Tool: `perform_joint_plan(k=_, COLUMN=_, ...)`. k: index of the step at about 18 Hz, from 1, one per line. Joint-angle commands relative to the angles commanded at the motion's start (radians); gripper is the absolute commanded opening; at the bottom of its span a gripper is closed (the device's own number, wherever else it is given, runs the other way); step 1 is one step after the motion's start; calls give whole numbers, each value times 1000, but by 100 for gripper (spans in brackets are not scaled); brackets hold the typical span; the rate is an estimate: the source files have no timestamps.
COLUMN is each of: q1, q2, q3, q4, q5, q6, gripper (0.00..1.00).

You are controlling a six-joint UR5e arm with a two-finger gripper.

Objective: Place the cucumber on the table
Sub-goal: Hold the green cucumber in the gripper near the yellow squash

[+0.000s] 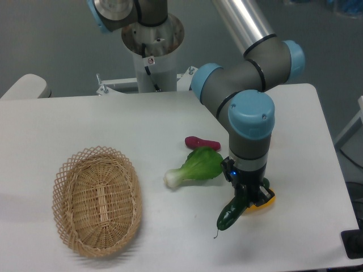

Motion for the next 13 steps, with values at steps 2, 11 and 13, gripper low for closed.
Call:
perform_joint_plan(k=2, q1=0, q2=0, q3=-5, q4=0, q5=0, q6=-2, gripper=14)
perform_joint_plan(k=11, q1=-12, q2=-5, q3=-3, q4=0, q5=11, q6=-24, gripper=14)
perform_joint_plan(k=13, q1=-17, q2=-6, q3=-8, q4=-2, q5=12, q6=-72, gripper=14)
